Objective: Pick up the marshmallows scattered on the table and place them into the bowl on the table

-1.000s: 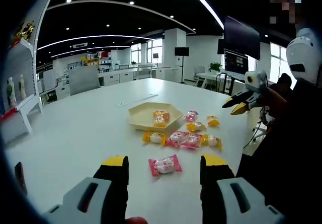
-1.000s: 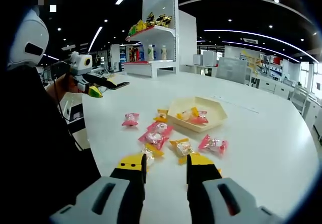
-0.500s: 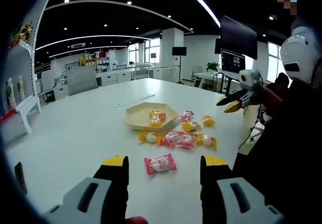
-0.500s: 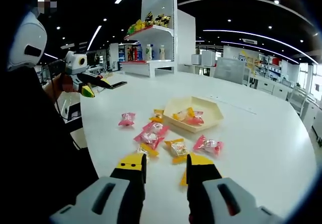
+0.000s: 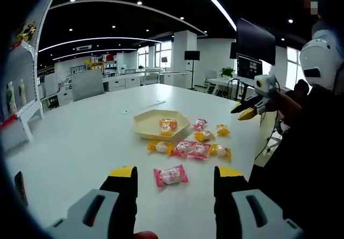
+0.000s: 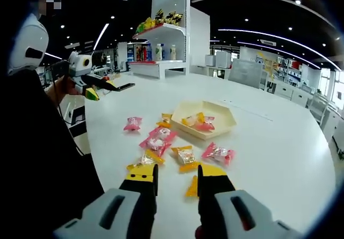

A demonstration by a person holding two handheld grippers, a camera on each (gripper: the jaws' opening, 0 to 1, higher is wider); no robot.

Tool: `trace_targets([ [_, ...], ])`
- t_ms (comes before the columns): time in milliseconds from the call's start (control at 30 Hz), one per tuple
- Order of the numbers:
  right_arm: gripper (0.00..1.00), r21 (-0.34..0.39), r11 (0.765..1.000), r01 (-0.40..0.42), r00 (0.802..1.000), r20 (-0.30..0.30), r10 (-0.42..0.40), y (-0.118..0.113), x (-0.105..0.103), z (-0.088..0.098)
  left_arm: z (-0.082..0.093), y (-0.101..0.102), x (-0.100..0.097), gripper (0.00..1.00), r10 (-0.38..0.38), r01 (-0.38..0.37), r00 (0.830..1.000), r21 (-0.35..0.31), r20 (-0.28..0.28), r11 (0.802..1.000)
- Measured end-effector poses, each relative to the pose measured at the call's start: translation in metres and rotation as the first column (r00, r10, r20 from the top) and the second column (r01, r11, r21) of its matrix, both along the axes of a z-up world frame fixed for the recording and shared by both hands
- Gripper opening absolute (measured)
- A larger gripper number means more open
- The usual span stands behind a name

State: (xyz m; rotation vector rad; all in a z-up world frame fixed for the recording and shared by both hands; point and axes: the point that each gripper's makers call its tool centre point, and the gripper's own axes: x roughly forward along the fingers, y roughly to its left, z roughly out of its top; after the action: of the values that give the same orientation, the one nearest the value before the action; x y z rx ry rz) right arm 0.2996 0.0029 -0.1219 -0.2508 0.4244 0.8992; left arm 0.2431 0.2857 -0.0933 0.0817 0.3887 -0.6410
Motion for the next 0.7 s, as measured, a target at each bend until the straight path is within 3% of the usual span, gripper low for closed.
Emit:
trace_targets([
  [700,0.31,-0.069,0.997,-0.027,1.000,0.009,0.027,-0.008,0.015,-0.006,0.000,0.000,0.000,0.57,0.008,-0.008,1.000,-0.022,-0.003,1.000],
])
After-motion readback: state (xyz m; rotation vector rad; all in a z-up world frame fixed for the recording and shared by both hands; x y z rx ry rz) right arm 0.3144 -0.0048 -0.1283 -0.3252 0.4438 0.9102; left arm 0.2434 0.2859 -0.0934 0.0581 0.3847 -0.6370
